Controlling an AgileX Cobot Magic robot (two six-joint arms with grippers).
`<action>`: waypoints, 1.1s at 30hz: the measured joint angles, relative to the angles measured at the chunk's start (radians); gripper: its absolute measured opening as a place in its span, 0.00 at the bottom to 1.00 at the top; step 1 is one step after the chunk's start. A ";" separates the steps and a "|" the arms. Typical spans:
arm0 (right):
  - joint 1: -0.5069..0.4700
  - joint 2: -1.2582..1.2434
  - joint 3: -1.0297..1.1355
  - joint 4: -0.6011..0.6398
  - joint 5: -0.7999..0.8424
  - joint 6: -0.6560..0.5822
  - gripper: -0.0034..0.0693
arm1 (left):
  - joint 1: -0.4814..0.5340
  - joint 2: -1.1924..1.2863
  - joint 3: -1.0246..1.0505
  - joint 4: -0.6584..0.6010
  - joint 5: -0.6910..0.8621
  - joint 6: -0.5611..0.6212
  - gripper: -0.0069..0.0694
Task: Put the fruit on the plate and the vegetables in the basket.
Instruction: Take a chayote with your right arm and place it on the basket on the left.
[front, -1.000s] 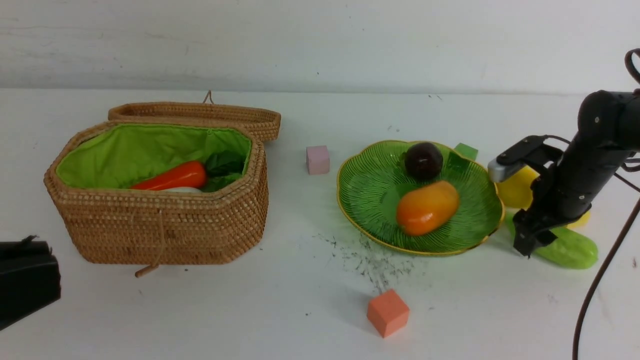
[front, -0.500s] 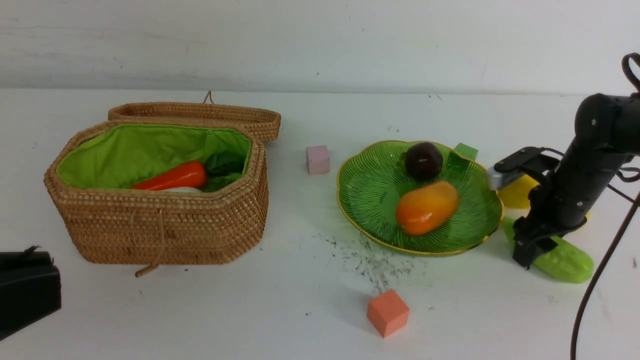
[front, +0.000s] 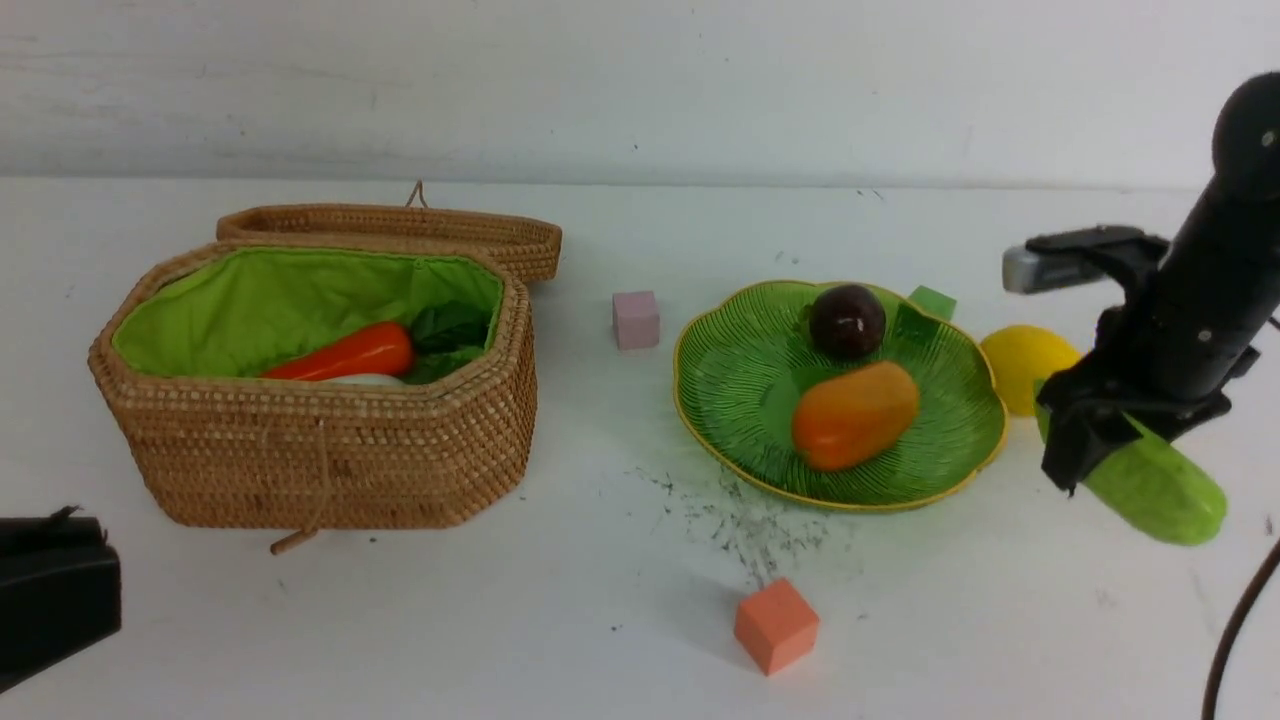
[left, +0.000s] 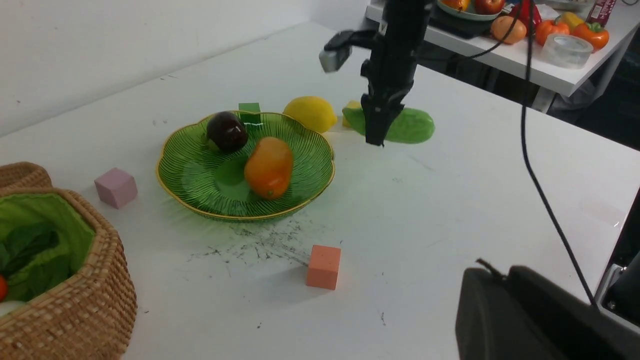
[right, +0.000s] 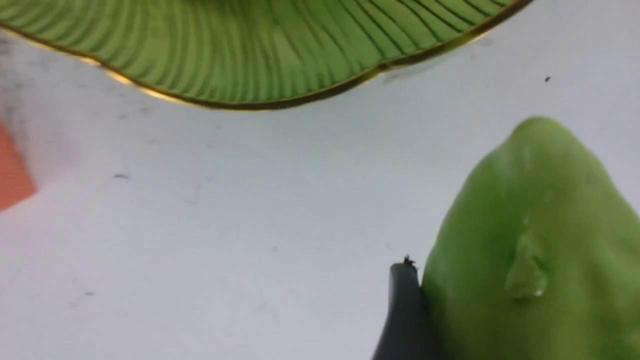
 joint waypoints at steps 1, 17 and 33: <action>0.022 -0.068 0.000 0.006 -0.007 0.046 0.66 | 0.000 0.000 0.000 0.001 0.000 0.000 0.14; 0.526 -0.037 -0.389 0.291 -0.484 0.012 0.66 | 0.000 0.000 0.000 0.690 0.112 -0.659 0.14; 0.743 0.451 -0.686 0.354 -0.969 -0.373 0.66 | 0.000 -0.001 0.000 0.771 0.207 -0.776 0.14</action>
